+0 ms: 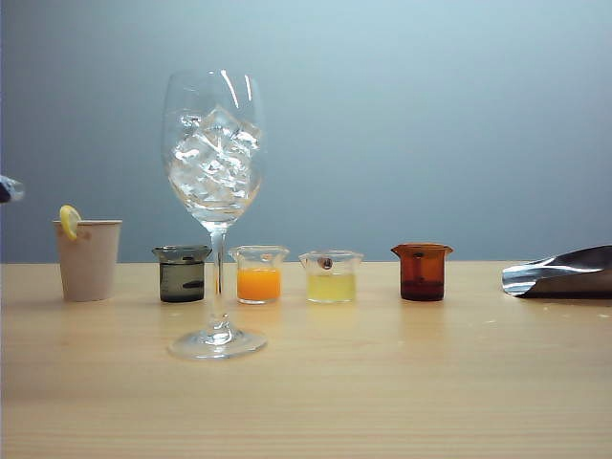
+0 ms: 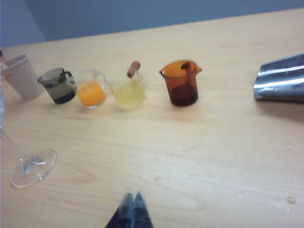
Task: Pick up the ice scoop on the desk filled with ice cubes, pour the ice into the goblet, and finally put the scoop back on the table.
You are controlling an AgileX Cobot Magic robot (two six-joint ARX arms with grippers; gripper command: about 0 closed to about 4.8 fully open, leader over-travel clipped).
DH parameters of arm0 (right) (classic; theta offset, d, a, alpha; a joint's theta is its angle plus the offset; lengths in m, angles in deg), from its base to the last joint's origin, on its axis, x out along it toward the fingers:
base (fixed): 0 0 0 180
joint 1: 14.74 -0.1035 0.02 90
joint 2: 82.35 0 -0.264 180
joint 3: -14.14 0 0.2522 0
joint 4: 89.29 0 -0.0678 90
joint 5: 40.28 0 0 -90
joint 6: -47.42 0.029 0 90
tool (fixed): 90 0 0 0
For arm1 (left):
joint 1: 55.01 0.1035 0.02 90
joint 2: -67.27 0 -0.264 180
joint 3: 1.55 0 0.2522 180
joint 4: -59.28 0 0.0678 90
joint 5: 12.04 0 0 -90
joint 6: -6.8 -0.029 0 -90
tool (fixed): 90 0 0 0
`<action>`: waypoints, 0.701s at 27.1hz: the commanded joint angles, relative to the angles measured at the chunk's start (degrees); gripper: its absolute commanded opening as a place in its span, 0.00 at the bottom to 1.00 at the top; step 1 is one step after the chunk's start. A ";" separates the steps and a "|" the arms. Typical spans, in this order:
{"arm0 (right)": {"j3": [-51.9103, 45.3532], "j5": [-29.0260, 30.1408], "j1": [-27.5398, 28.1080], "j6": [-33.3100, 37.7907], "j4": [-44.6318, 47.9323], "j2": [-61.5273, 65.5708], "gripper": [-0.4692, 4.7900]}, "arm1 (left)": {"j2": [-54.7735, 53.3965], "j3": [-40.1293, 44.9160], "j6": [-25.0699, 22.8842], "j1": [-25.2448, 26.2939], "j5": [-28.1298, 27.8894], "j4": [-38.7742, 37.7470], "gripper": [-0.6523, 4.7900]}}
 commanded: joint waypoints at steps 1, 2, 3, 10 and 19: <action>-1.68 -0.98 -0.11 0.13 1.07 -2.25 0.07 | -0.02 1.70 0.04 0.02 1.18 5.03 0.11; -2.25 -1.38 -0.11 0.17 1.44 -2.47 0.07 | -0.04 1.73 -0.57 0.00 1.03 5.14 0.11; -3.65 -1.36 -0.09 -0.22 2.43 -2.38 0.07 | 0.00 1.73 -1.20 0.02 1.03 5.42 0.11; -7.98 -2.75 -0.09 -5.81 7.61 -2.38 0.07 | 0.15 1.73 -1.36 0.02 1.03 3.67 0.11; -7.98 -3.08 -0.07 -7.10 7.06 -2.38 0.07 | 0.17 1.73 -1.36 0.26 1.03 3.69 0.11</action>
